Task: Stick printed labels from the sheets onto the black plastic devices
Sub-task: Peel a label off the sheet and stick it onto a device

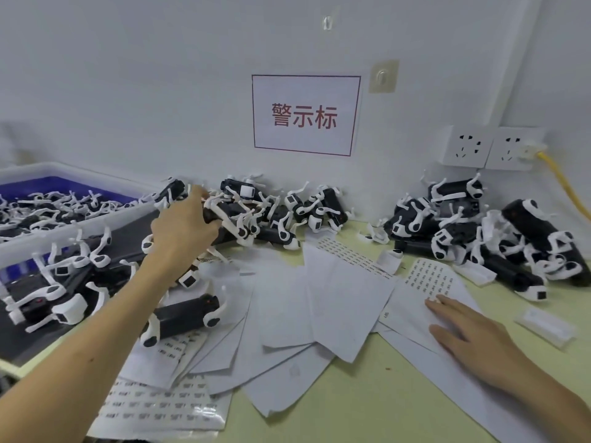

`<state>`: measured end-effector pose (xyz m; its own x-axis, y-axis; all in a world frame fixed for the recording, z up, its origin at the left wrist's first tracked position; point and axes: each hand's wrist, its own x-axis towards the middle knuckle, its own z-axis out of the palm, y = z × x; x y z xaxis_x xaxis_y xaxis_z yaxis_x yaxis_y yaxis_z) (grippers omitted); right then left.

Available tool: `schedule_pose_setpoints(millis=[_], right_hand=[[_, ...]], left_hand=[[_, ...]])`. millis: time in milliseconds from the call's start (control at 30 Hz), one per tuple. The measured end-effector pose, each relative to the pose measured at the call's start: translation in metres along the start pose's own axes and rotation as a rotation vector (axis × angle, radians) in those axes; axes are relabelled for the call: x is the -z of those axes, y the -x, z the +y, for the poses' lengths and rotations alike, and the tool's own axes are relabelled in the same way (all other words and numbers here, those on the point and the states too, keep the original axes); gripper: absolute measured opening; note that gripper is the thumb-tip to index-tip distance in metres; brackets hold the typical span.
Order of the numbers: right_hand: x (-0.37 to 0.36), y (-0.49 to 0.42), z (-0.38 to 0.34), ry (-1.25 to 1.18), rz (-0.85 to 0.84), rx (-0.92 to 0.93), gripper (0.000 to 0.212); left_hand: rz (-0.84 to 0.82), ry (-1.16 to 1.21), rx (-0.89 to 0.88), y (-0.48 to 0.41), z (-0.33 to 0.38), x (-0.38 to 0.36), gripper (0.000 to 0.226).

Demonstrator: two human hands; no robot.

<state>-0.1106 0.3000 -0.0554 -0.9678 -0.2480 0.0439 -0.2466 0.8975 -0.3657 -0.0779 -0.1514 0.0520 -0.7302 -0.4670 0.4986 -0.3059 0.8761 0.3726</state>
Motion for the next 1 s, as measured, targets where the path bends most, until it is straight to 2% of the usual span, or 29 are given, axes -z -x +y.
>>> schedule_pose_setpoints(millis=[67,300,500,633,700,767,800,867,933,1000], right_hand=[[0.000,0.001,-0.001,-0.003,-0.005,-0.001,0.051],[0.002,0.002,-0.003,0.009,-0.011,0.003,0.051],[0.002,0.002,-0.006,-0.008,-0.001,0.005,0.052],[0.003,0.002,-0.009,-0.056,0.076,0.024,0.048],[0.008,0.002,-0.012,-0.308,0.186,0.056,0.039],[0.014,0.002,-0.017,-0.684,0.224,0.084,0.034],[0.017,0.003,-0.019,-0.842,0.206,0.099,0.035],[0.020,0.004,-0.023,-1.091,0.138,0.114,0.050],[0.019,0.004,-0.026,-1.218,0.080,0.101,0.060],[0.018,0.004,-0.026,-1.234,0.041,0.131,0.052]], left_hand=[[0.064,0.043,-0.015,0.000,0.014,0.007,0.045],[0.208,0.250,-0.221,0.027,0.074,0.014,0.026],[0.094,0.788,-0.348,0.083,0.118,-0.026,0.051],[0.106,0.945,-0.442,0.112,0.146,-0.058,0.041],[0.076,0.965,-0.452,0.122,0.158,-0.071,0.034],[0.046,0.964,-0.473,0.132,0.167,-0.081,0.033],[0.039,0.959,-0.486,0.137,0.169,-0.086,0.033],[0.039,0.939,-0.554,0.146,0.173,-0.092,0.042],[0.068,0.880,-0.694,0.154,0.175,-0.097,0.045],[0.107,0.827,-0.815,0.161,0.177,-0.101,0.039]])
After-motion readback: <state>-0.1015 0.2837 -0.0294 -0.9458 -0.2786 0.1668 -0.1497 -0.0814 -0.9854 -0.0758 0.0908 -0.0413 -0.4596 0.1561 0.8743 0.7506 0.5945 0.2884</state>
